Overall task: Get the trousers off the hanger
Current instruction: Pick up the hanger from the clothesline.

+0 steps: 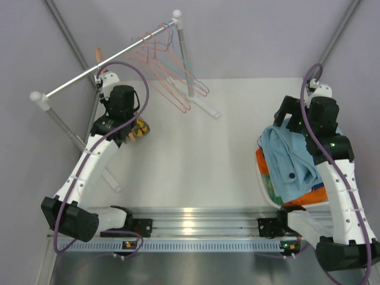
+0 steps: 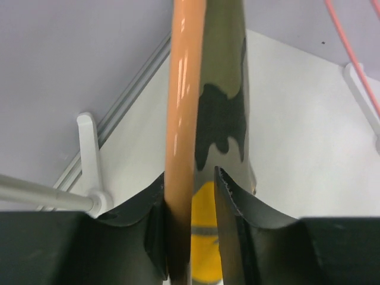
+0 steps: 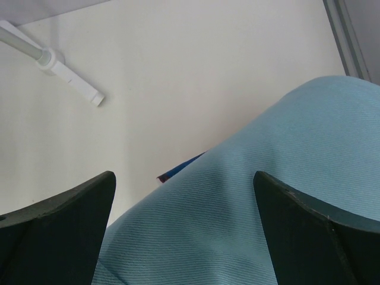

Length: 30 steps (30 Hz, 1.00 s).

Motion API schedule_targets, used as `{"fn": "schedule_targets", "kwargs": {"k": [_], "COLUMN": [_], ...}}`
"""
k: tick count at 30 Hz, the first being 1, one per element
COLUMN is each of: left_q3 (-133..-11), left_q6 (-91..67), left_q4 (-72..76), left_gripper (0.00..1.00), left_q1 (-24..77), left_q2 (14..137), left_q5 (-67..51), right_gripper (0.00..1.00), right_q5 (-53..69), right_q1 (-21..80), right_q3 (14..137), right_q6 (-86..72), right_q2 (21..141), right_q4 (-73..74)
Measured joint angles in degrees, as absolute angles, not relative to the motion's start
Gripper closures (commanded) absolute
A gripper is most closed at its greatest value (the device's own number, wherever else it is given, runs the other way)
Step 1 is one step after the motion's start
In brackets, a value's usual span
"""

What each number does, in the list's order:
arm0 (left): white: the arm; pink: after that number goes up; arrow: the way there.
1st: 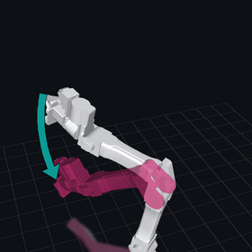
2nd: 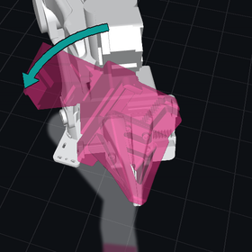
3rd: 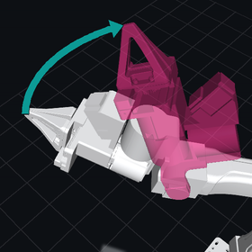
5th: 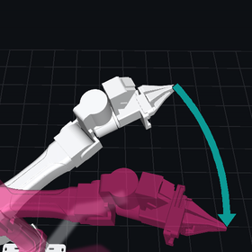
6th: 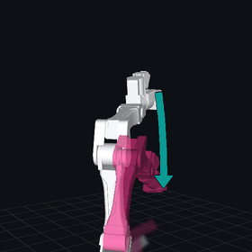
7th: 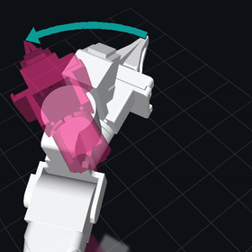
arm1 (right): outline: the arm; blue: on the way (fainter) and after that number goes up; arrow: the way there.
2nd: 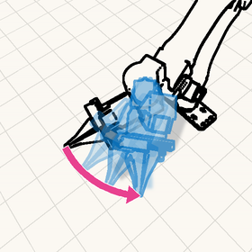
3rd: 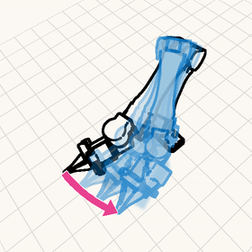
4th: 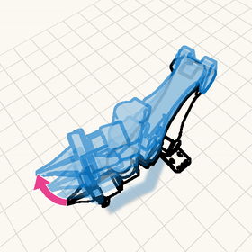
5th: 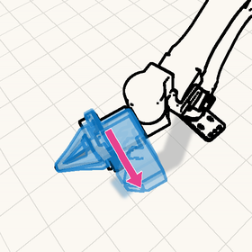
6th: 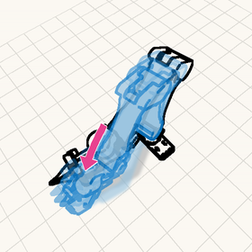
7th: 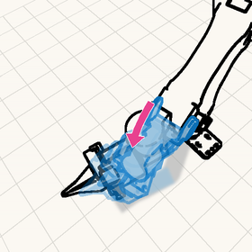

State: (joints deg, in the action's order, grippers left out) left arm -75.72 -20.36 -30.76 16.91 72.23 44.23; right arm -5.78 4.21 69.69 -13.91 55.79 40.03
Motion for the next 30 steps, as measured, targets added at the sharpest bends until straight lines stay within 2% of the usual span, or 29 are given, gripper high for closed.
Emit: {"fn": "schedule_targets", "kwargs": {"k": [6,30], "left_q3": [-73.9,-62.8], "left_q6": [-15.5,-13.3], "left_q4": [-23.5,-13.2], "left_gripper": [0.54,0.53], "left_q1": [16.9,16.3], "left_q2": [71.6,63.9], "left_q5": [43.2,40.1], "right_gripper": [0.0,0.0], "right_q5": [-4.8,-2.9], "right_q1": [4.2,4.2], "right_q3": [68.9,67.0], "right_q6": [-13.5,-12.6], "right_q2": [55.5,53.7], "right_q4": [38.9,38.3]}}
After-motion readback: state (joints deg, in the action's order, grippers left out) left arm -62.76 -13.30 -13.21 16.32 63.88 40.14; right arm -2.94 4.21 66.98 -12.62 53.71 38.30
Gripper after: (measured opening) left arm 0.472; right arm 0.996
